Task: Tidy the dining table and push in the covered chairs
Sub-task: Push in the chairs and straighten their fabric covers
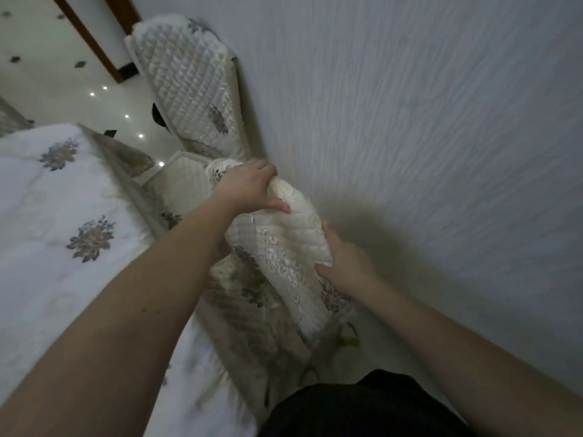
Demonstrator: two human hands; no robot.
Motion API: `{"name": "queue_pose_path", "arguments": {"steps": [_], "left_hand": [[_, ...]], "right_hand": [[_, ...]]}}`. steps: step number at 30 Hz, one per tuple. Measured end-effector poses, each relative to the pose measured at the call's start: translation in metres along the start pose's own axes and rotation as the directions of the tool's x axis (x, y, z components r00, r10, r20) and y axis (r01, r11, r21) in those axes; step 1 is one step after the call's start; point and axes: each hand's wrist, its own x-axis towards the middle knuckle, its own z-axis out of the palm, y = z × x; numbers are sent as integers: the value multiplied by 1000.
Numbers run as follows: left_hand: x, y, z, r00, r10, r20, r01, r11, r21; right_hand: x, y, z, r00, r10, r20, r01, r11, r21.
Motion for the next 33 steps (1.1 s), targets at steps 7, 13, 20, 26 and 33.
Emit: {"name": "queue_pose_path", "arguments": {"steps": [7, 13, 20, 26, 33], "left_hand": [[-2, -24, -5, 993, -105, 46, 109, 992, -71], [2, -31, 5, 992, -126, 19, 127, 979, -159], [3, -35, 16, 980, -191, 58, 199, 962, -186], [7, -38, 19, 966, -247, 76, 257, 946, -199], [4, -27, 11, 958, -250, 137, 268, 954, -133]], "right_hand": [[36, -13, 1, 995, -93, 39, 95, 995, -35], [64, -13, -4, 992, -111, 61, 113, 993, -34], [90, -15, -4, 982, -138, 131, 137, 990, 13], [96, -17, -7, 982, -141, 122, 135, 989, 60], [94, -19, -9, 980, -162, 114, 151, 984, 98]]}}
